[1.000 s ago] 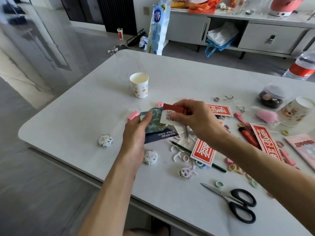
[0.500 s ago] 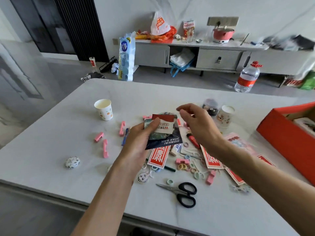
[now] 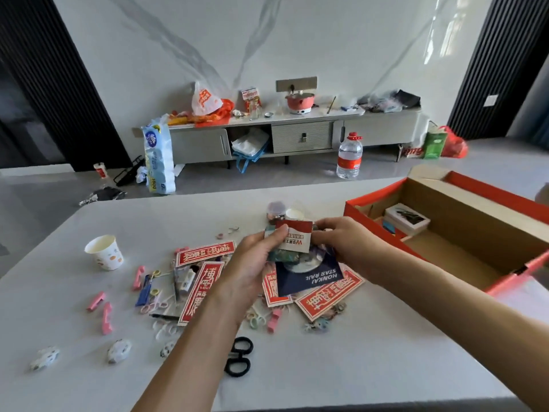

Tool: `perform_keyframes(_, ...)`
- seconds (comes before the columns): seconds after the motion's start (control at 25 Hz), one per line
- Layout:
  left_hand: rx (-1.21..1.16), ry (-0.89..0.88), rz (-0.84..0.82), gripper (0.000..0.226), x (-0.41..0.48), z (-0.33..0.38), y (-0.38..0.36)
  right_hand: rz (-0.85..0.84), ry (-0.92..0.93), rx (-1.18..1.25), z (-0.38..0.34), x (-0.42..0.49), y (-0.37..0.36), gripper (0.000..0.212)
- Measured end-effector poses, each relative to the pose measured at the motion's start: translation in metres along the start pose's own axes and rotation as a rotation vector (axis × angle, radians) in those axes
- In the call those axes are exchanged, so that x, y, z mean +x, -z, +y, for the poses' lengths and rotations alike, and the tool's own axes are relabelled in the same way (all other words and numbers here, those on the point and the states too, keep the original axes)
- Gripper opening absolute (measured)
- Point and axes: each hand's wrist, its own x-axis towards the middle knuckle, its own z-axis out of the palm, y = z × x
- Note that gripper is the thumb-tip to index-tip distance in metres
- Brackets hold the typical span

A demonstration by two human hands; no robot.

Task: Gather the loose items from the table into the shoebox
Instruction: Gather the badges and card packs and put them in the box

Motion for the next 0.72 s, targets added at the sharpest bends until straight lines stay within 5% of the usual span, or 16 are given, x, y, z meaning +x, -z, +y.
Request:
perform_keyframes(0.12, 0.040, 0.033, -0.036, 0.029, 0.027, 0.001, -0.045, 0.028, -0.074, -0.104, 0.006, 0.009, 0.048, 0.007)
perform_keyframes(0.28, -0.086, 0.047, 0.110, 0.015, 0.078, -0.001, -0.085, 0.038, -0.134, 0.207, 0.024, 0.032, 0.101, 0.019)
perform_keyframes(0.36, -0.147, 0.048, 0.158, 0.016, 0.109, -0.005, -0.103, 0.176, -0.115, 0.398, 0.036, 0.046, 0.141, 0.003)
perform_keyframes(0.48, -0.113, 0.033, 0.174, 0.017, 0.155, -0.017, -0.131, 0.385, -0.192, 0.602, 0.056, 0.071, 0.213, 0.008)
perform_keyframes(0.72, -0.052, -0.036, 0.183, 0.014, 0.218, -0.058, -0.195, 0.497, -0.393, 0.229, 0.122, 0.130, 0.251, 0.020)
